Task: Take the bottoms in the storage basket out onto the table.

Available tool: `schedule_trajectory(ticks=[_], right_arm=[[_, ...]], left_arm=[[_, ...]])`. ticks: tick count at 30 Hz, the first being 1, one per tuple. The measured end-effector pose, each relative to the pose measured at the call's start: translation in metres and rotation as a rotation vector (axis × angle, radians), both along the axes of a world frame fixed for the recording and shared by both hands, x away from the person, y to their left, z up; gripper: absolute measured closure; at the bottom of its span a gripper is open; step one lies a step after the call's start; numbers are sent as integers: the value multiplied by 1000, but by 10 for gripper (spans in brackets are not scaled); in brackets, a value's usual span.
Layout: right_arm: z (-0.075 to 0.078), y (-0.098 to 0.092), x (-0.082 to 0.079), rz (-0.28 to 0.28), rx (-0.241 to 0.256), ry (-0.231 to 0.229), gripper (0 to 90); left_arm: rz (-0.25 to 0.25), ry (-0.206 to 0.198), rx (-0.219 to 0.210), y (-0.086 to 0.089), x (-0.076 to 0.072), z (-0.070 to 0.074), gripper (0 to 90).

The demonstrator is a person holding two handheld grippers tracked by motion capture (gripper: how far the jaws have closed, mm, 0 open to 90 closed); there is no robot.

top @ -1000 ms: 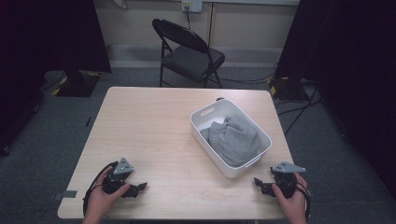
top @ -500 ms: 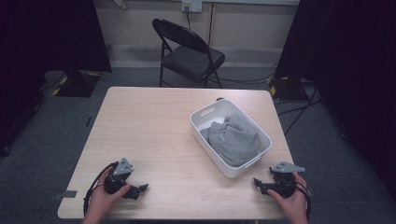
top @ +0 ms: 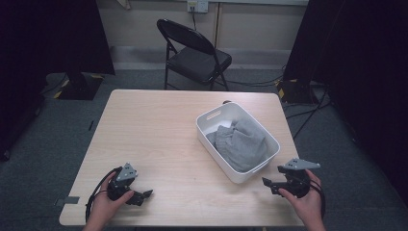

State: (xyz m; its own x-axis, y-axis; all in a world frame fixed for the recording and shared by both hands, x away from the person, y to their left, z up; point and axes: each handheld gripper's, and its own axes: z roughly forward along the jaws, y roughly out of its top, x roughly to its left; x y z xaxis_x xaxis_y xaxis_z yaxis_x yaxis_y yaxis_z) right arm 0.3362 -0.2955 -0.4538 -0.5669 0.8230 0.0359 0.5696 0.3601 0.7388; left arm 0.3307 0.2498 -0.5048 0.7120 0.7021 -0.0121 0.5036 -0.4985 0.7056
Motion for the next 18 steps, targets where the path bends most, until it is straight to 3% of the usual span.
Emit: schedule_trajectory(ticks=[4,8,13,18], right_arm=[[16,-1,3,6,22,-19,186],[42,-1,14,6,26,-39,170],[59,11,34,22,26,-53,159],[66,25,50,42,29,-58,156]], left_arm=[[-2,-1,-1,0,0,0,0],[-2,-1,-1,0,0,0,0],[-2,-1,-1,0,0,0,0],[-3,-1,-1,0,0,0,0]])
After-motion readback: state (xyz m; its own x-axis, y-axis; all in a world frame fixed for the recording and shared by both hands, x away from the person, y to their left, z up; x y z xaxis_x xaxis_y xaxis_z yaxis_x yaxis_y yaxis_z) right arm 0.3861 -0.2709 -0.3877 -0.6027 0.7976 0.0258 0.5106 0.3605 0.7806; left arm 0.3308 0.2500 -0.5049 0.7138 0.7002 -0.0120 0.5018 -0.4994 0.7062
